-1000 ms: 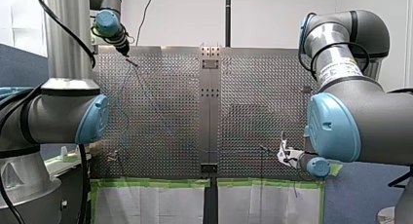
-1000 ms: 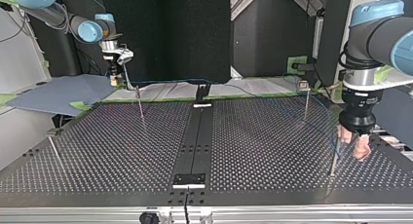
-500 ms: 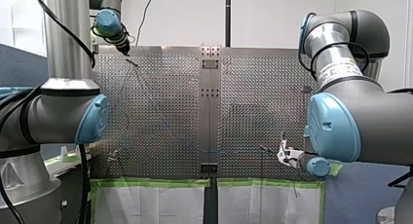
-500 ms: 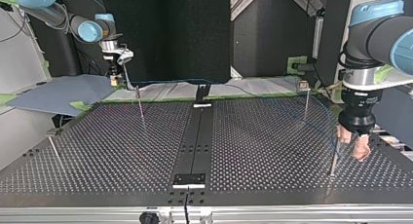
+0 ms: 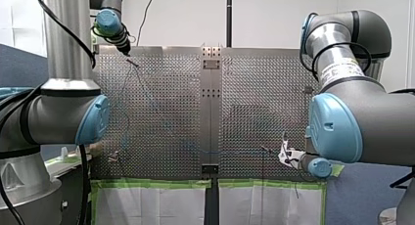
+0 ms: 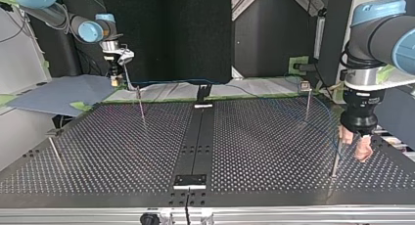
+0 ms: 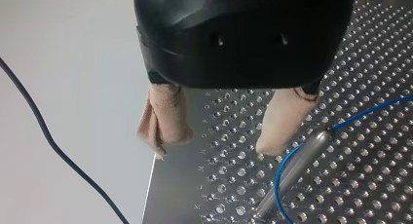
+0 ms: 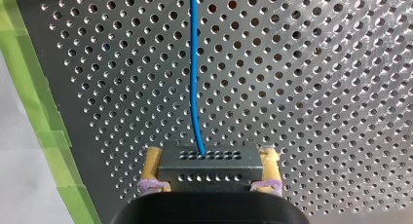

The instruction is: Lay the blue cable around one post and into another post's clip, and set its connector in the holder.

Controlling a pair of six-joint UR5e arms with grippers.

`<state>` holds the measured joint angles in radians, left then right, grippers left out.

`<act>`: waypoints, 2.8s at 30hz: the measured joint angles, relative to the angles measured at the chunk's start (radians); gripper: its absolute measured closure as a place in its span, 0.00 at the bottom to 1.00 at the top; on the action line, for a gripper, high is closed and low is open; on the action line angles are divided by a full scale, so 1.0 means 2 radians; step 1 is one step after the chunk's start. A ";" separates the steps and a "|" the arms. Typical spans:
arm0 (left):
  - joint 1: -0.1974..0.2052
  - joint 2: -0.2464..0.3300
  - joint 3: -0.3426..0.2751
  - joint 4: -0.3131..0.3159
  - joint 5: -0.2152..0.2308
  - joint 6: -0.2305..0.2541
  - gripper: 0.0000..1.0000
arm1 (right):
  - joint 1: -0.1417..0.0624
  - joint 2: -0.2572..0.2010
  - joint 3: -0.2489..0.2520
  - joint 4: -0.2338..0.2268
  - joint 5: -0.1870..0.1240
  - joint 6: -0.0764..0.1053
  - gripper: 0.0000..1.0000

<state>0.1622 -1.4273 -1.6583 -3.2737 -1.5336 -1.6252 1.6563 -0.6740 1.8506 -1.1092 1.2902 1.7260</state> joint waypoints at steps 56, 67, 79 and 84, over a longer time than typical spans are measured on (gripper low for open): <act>-0.076 0.068 -0.084 0.068 0.065 -0.031 0.00 | 0.002 0.000 0.000 0.002 0.000 0.000 0.99; -0.127 0.024 -0.135 0.119 0.019 -0.023 0.00 | 0.003 0.000 0.000 0.003 0.000 0.001 0.99; -0.187 -0.036 -0.195 0.179 -0.041 -0.050 0.00 | 0.003 0.000 0.000 0.005 0.000 -0.001 0.99; -0.215 -0.064 -0.223 0.206 -0.068 -0.067 0.00 | 0.003 0.000 0.000 0.005 0.000 -0.001 0.99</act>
<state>-0.2685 -1.5547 -2.1036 -2.8610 -1.6704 -1.7597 1.6621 -0.6742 1.8508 -1.0994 1.2902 1.7231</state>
